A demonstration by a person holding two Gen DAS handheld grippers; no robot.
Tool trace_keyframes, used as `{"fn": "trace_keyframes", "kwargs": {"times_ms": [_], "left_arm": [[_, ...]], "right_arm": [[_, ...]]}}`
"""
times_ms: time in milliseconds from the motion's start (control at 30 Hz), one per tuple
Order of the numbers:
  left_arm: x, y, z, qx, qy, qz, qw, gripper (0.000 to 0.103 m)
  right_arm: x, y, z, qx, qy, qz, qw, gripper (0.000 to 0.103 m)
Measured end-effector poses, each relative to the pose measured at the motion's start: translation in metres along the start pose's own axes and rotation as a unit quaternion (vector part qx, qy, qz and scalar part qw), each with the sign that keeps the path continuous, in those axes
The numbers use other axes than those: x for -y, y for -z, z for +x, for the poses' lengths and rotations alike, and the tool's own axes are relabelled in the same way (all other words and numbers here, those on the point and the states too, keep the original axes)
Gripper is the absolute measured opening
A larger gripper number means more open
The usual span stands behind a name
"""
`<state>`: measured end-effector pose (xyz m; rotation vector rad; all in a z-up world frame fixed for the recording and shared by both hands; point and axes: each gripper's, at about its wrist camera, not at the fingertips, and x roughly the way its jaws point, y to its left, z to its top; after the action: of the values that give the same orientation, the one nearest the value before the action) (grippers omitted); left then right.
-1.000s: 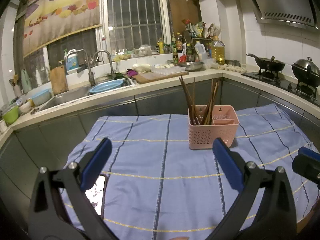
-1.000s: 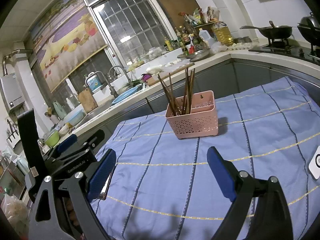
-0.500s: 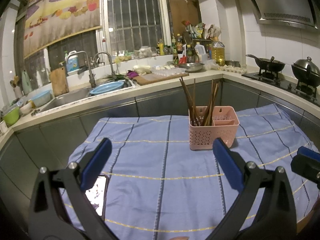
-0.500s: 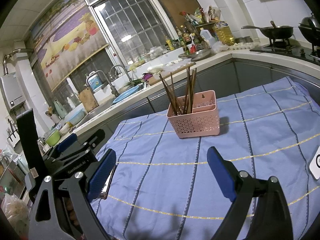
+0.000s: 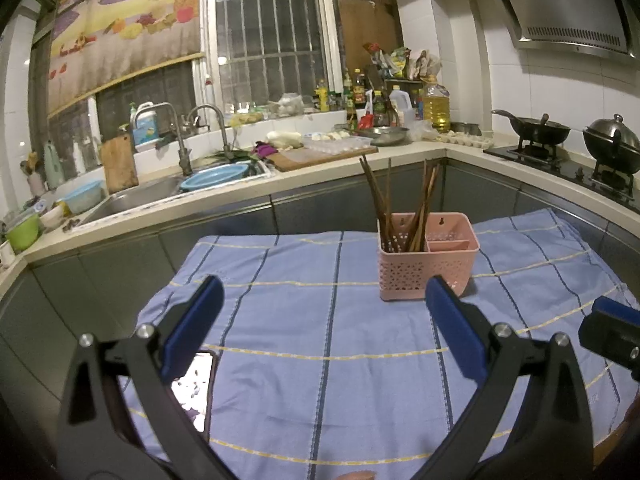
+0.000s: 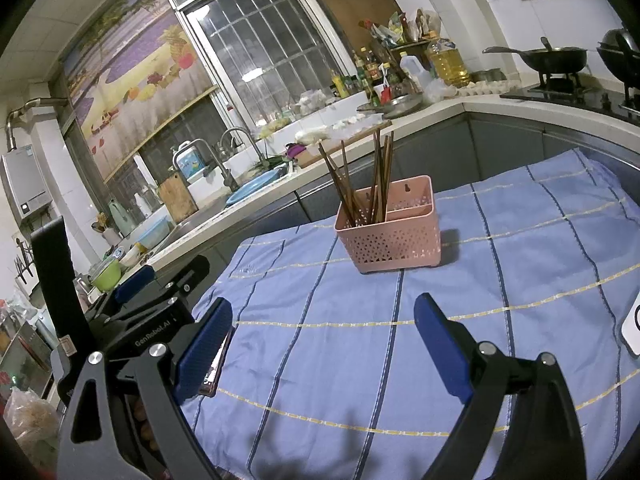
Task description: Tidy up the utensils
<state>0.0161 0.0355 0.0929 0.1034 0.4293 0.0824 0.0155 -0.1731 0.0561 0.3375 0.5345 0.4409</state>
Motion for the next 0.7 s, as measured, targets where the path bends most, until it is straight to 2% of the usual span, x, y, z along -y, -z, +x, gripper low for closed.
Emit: {"fn": "trace_keyframes", "kwargs": {"times_ms": [700], "left_arm": [[-0.0039, -0.0013, 0.0033, -0.002, -0.003, -0.006, 1.0, 0.097]], "right_arm": [[-0.0026, 0.0, -0.0004, -0.001, 0.0, 0.002, 1.0, 0.091]]}}
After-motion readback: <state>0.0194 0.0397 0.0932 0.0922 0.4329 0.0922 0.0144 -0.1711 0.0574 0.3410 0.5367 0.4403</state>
